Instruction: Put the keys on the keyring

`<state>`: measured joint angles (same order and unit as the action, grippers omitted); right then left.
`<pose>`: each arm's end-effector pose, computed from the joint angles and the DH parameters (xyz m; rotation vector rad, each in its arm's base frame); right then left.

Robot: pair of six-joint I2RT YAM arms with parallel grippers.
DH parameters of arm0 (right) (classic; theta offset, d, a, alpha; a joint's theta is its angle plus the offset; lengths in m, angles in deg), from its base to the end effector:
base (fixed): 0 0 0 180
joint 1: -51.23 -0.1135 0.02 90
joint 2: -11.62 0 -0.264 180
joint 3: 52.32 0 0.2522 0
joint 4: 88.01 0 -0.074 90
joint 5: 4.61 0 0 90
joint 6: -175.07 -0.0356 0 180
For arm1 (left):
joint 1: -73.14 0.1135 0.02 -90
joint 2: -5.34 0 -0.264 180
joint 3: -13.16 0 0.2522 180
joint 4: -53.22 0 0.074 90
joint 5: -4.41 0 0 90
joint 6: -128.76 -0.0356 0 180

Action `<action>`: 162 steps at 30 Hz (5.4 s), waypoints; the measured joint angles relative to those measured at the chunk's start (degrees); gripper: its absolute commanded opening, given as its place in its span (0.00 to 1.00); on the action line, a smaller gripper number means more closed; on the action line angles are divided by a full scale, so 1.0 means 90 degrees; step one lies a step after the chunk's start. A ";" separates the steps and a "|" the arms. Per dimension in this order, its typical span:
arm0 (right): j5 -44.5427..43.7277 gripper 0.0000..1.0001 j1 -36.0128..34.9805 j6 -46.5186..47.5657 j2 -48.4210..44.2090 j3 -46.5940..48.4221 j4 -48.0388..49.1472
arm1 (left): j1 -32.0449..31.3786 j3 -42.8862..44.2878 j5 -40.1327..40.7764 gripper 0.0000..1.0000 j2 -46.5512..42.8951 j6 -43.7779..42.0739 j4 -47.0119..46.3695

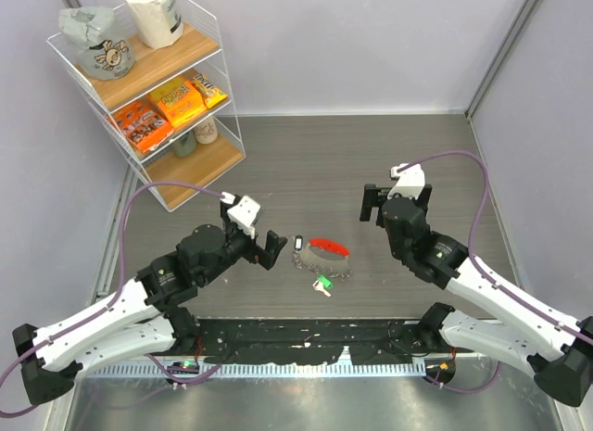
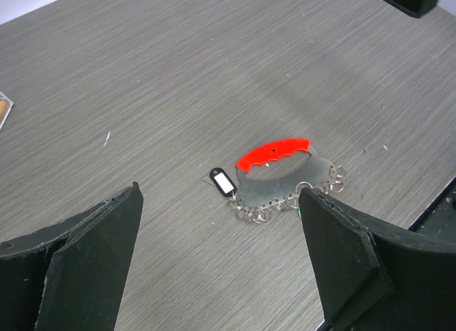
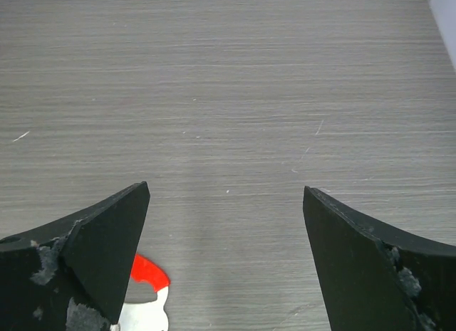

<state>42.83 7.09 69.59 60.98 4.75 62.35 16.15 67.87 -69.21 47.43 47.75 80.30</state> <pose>0.1538 0.1157 0.3102 0.0132 1.8494 -0.0039 0.1037 -0.1412 0.3186 0.5599 1.7612 -0.5532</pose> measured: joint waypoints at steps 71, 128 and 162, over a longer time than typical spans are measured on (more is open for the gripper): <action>0.2047 0.52 -0.1906 -0.2582 0.1751 -0.1596 -0.1474 | 0.0000 -0.1530 -0.1564 1.00 -0.0663 0.0090 -0.0794; 0.1100 0.44 -0.1916 -0.1960 0.3303 -0.0690 -0.0901 | 0.0000 -0.1579 -0.1574 1.00 -0.0750 0.0090 -0.0814; 0.2589 0.19 -0.1107 -0.1957 0.2764 -0.1290 0.0233 | 0.0000 -0.1579 -0.1668 0.99 -0.0685 0.0090 -0.0821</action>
<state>66.13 -2.88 51.97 85.85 -6.85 64.45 16.15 53.67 -84.22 41.26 48.56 72.91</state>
